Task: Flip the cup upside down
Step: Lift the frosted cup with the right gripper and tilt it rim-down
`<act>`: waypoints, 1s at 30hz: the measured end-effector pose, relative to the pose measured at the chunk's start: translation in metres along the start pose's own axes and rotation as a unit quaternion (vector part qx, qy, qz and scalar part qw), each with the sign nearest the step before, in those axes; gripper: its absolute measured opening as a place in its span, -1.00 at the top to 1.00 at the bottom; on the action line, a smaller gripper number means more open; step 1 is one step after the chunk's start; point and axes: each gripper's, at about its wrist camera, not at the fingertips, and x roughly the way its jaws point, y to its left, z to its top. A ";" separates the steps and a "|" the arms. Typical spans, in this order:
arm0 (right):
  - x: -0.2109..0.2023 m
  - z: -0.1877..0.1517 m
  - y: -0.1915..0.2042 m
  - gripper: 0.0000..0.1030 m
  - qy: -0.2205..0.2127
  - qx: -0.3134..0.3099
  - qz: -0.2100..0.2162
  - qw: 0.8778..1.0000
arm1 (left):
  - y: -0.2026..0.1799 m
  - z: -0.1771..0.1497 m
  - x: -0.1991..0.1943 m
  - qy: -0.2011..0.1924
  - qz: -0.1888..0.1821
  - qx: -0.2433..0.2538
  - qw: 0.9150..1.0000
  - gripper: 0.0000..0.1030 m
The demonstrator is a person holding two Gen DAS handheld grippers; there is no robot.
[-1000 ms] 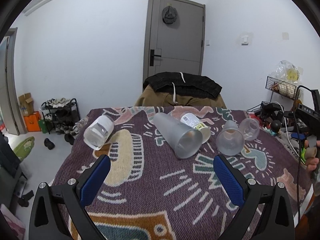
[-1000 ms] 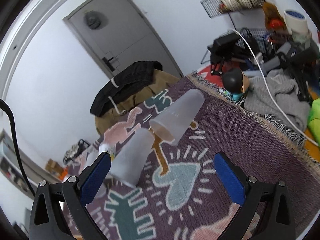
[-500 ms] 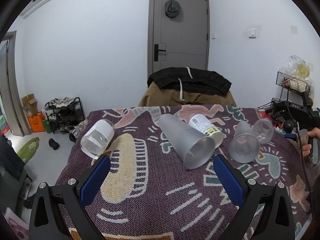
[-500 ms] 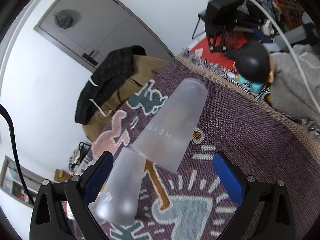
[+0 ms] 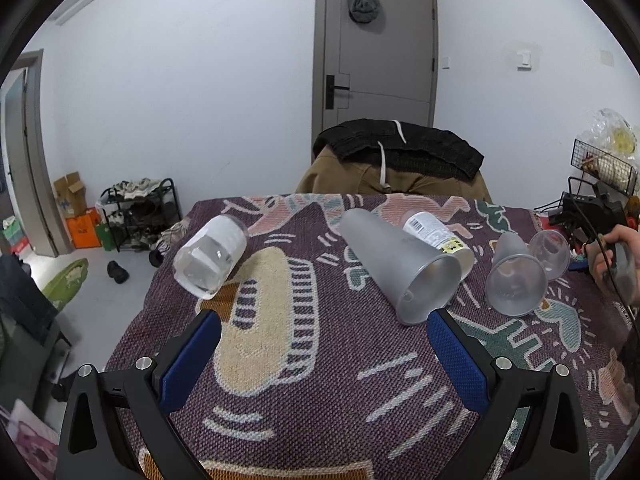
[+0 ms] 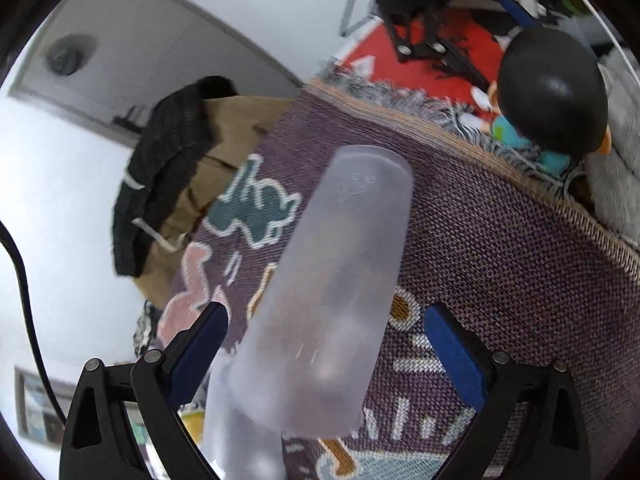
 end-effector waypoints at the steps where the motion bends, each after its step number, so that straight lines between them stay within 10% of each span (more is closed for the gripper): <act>1: 0.003 0.001 0.001 -0.95 0.000 0.008 -0.011 1.000 | 0.002 -0.001 -0.001 0.001 0.002 -0.002 1.000 -0.99; 8: 0.033 0.002 0.019 -0.86 0.027 -0.018 -0.061 0.998 | 0.019 -0.013 -0.008 0.010 0.013 -0.016 1.000 -0.99; 9: 0.033 -0.001 0.019 -0.54 0.031 -0.017 -0.045 0.998 | 0.023 -0.014 -0.009 0.009 0.014 -0.019 1.000 -0.99; 30: -0.084 -0.083 0.018 -0.47 -0.005 -0.068 0.038 0.997 | 0.058 -0.029 -0.041 -0.020 -0.021 -0.074 0.997 -0.99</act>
